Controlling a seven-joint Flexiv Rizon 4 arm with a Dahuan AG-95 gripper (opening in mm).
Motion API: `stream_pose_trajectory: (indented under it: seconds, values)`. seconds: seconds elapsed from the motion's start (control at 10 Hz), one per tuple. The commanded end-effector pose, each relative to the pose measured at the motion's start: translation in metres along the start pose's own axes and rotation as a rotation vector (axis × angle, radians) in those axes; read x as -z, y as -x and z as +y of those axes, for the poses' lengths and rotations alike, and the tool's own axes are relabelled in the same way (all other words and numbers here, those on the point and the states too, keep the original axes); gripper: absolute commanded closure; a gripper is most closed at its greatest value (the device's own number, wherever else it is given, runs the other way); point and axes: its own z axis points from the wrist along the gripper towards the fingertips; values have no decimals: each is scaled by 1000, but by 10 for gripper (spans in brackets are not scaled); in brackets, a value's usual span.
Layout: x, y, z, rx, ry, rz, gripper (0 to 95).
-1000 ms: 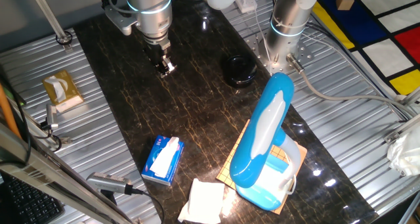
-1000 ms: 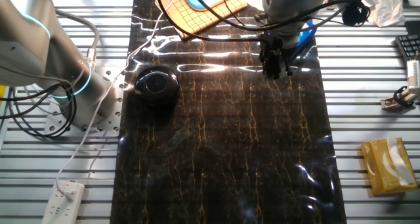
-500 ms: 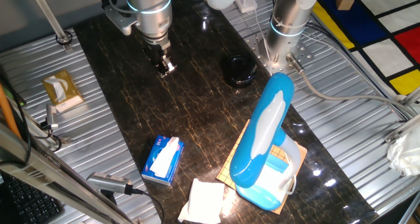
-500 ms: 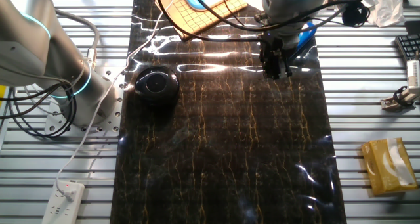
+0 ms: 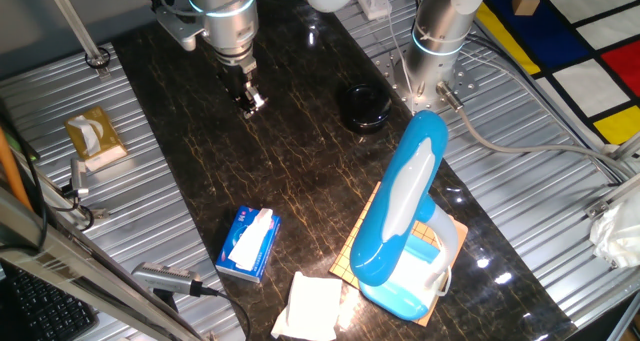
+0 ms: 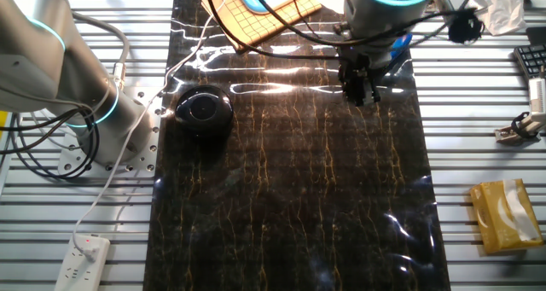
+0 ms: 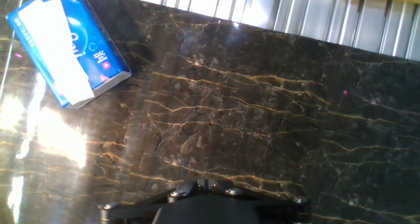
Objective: Turn off the desk lamp by pressing the button
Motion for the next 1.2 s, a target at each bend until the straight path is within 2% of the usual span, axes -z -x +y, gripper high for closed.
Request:
stream_pose_trajectory:
  seconds: [0.1,0.2,0.3,0.5,0.9,1.1,1.2]
  values:
    - [0,1,1,-56,187,-6,950]
    - [0,1,1,-67,222,-6,950]
    - [0,2,1,-88,308,7,950]
    - [-1,3,3,-102,358,20,950]
    - [-3,8,8,-126,412,29,950]
    - [-7,17,17,-133,444,47,950]
    - [-8,19,19,-132,450,50,950]
